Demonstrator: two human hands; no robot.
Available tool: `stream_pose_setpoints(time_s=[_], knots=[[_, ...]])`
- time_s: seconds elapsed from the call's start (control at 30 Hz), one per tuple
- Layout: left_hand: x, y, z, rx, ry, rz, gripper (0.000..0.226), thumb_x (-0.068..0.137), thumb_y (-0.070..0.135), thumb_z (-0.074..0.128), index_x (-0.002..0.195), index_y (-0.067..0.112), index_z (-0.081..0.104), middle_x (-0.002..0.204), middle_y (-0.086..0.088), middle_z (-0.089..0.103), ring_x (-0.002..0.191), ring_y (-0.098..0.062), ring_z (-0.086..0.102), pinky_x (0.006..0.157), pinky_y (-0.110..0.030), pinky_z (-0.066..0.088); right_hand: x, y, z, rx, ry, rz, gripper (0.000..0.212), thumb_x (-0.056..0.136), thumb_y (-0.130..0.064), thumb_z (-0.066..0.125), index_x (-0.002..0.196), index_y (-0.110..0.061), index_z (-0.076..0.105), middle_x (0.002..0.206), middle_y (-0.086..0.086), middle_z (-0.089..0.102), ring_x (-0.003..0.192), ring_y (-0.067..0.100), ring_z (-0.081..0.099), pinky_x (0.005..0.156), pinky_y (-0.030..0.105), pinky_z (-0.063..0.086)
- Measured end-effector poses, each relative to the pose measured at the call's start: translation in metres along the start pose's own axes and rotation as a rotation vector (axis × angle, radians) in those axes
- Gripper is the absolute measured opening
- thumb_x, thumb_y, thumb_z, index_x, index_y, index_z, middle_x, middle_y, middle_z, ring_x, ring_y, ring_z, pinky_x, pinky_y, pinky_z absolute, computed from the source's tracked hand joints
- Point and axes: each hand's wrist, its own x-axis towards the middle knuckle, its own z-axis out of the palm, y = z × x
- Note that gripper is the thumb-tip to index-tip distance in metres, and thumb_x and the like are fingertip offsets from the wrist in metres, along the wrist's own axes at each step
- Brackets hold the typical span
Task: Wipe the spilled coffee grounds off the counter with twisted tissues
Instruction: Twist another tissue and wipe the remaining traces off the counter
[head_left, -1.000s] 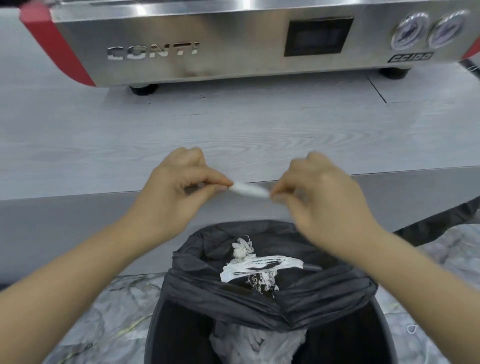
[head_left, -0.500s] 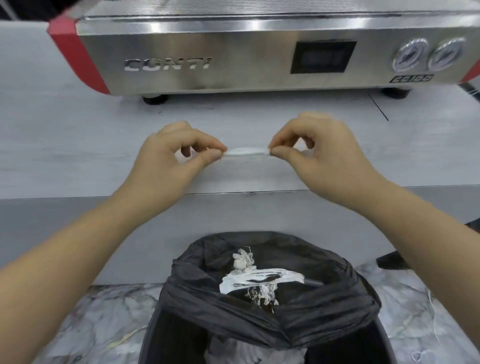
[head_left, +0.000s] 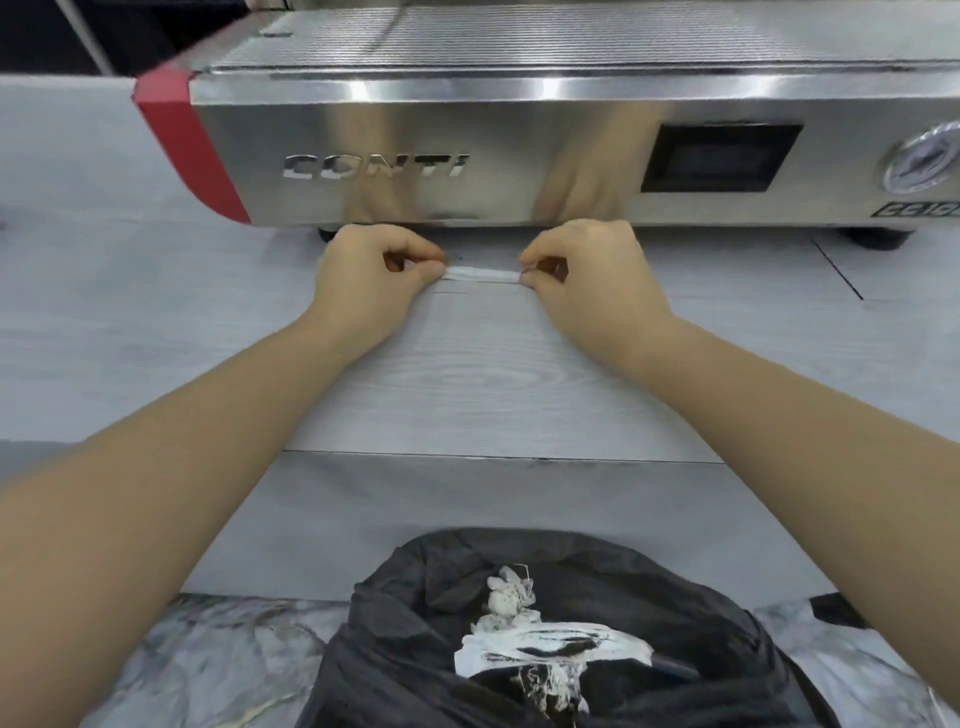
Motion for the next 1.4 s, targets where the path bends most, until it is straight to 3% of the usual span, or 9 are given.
stream_pose_setpoints(time_s=[0.17,0.27,0.4,0.53,0.63,0.87,1.07,1.2,1.4], knots=[[-0.004,-0.004,-0.008,0.036,-0.098,0.117,0.013,0.088,0.010,0.069,0.095,0.019,0.077,0.080,0.012,0.064,0.067,-0.004,0.049,0.066,-0.008,0.038,-0.005,0.005,-0.004,0.006,-0.090,-0.136,0.019,0.089,-0.012,0.061,0.096,-0.021,0.077,0.082,-0.004,0.050,0.081,0.027,0.058,0.073,0.041,0.052],[-0.008,-0.010,-0.012,0.095,-0.137,0.234,0.026,0.093,0.004,0.061,0.102,0.021,0.078,0.095,0.003,0.066,0.087,-0.013,0.058,0.082,-0.020,0.046,-0.008,0.008,-0.009,-0.011,-0.131,-0.140,0.023,0.091,-0.012,0.059,0.101,-0.023,0.076,0.083,-0.001,0.050,0.081,0.029,0.056,0.072,0.043,0.053],[-0.009,-0.011,-0.014,0.234,-0.205,0.381,0.034,0.099,0.022,0.047,0.126,0.023,0.067,0.126,0.006,0.065,0.115,-0.020,0.056,0.103,-0.036,0.041,-0.006,0.010,-0.013,0.005,-0.095,-0.106,0.026,0.090,-0.011,0.059,0.105,-0.024,0.076,0.080,-0.001,0.050,0.078,0.023,0.055,0.072,0.039,0.052],[-0.008,-0.007,-0.011,0.303,-0.458,0.327,0.054,0.100,0.043,0.031,0.151,0.027,0.037,0.158,0.010,0.034,0.147,-0.009,0.027,0.122,-0.035,0.020,-0.005,0.010,-0.009,0.005,-0.044,-0.066,0.024,0.091,-0.014,0.060,0.105,-0.023,0.076,0.079,-0.006,0.047,0.076,0.017,0.049,0.068,0.031,0.047],[-0.003,-0.008,-0.010,0.393,-0.524,0.312,0.061,0.098,0.051,0.023,0.154,0.027,0.029,0.161,0.010,0.026,0.150,-0.009,0.020,0.124,-0.036,0.016,-0.006,0.007,-0.005,-0.018,-0.033,-0.042,0.024,0.092,-0.013,0.059,0.105,-0.022,0.076,0.079,-0.006,0.044,0.077,0.015,0.045,0.067,0.028,0.041],[0.012,-0.014,-0.016,0.403,-0.528,0.307,0.058,0.099,0.044,0.026,0.151,0.022,0.035,0.159,0.005,0.032,0.149,-0.011,0.022,0.123,-0.031,0.013,-0.003,-0.003,0.001,-0.015,-0.050,0.004,0.022,0.091,-0.010,0.060,0.105,-0.019,0.075,0.085,-0.003,0.050,0.085,0.025,0.056,0.073,0.040,0.052],[-0.004,-0.028,-0.041,0.351,-0.511,0.285,0.049,0.104,0.036,0.030,0.151,0.025,0.037,0.158,0.010,0.032,0.150,-0.008,0.015,0.122,-0.026,0.003,0.001,-0.016,0.008,0.044,-0.072,-0.048,0.023,0.086,0.000,0.063,0.093,-0.015,0.078,0.082,0.001,0.058,0.077,0.017,0.052,0.073,0.037,0.052],[-0.030,-0.030,-0.069,0.290,-0.506,0.277,0.047,0.102,0.036,0.031,0.148,0.031,0.041,0.154,0.021,0.035,0.151,-0.005,0.013,0.123,-0.024,-0.001,-0.006,-0.027,0.005,0.144,-0.125,-0.098,0.018,0.083,-0.002,0.070,0.089,-0.015,0.080,0.076,-0.005,0.056,0.063,0.002,0.047,0.065,0.006,0.036],[-0.081,-0.030,-0.107,0.212,-0.424,0.329,0.038,0.098,0.034,0.050,0.135,0.028,0.059,0.140,0.020,0.054,0.137,0.002,0.042,0.123,-0.033,0.023,-0.026,-0.044,-0.003,0.260,-0.270,-0.237,0.016,0.081,-0.006,0.076,0.088,-0.020,0.080,0.068,-0.007,0.054,0.063,0.010,0.052,0.063,0.011,0.035]])
